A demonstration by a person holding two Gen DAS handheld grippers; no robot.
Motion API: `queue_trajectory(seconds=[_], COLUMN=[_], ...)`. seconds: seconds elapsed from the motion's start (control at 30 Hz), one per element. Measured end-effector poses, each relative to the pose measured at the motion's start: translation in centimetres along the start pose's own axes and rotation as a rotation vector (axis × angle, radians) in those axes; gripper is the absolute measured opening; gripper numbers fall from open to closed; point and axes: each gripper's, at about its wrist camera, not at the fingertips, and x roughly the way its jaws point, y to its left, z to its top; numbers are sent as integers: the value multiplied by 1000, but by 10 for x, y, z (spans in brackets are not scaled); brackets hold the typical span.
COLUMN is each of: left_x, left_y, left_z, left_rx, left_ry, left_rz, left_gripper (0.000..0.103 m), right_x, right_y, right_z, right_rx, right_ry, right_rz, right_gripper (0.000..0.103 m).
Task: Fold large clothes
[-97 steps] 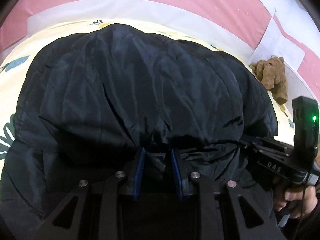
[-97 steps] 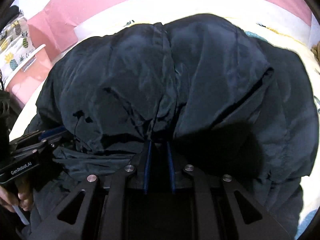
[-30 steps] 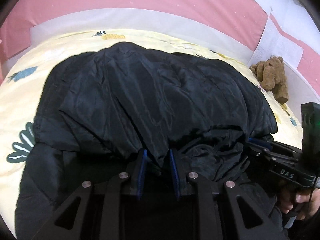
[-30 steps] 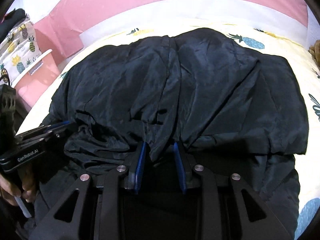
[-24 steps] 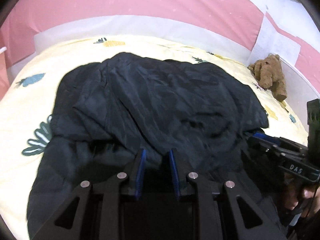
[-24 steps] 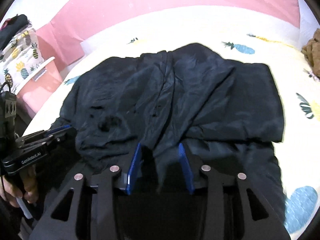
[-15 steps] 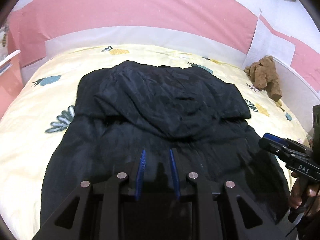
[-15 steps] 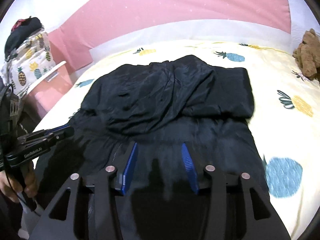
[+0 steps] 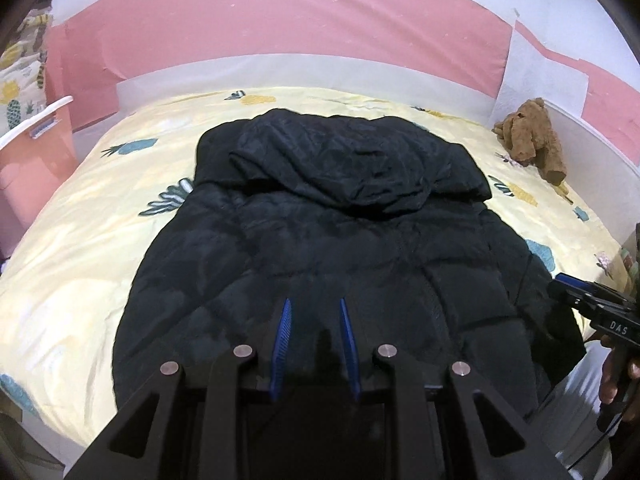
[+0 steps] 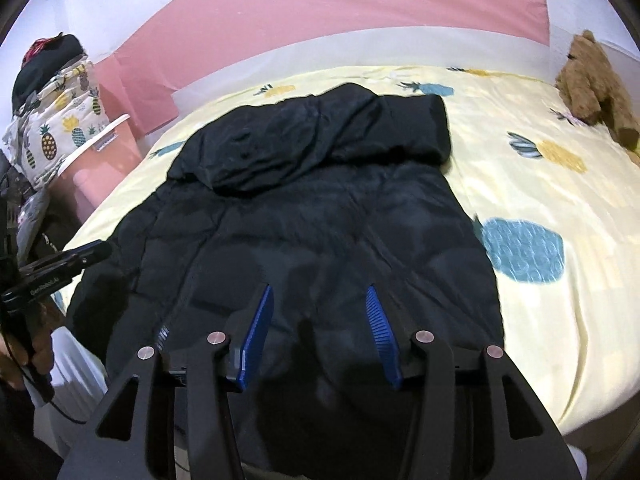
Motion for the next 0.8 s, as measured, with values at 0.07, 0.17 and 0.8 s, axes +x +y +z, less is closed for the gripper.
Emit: queue_trajectory(seconds=[0.07, 0.17, 0.8], left_x=[-1, -2, -2], left_y=[5, 19, 110], left_z=[-4, -10, -46], left_rx=[-6, -12, -115], left_ry=[1, -6, -2], left_rz=[5, 31, 138], left_gripper=[29, 35, 42], right_x=[0, -2, 12], right_y=[-6, -23, -82], right_z=[-6, -14, -44], right_rx=[14, 53, 255], right_ry=[2, 6, 93], right_rz=[-14, -39, -35], right_gripper=[66, 69, 69])
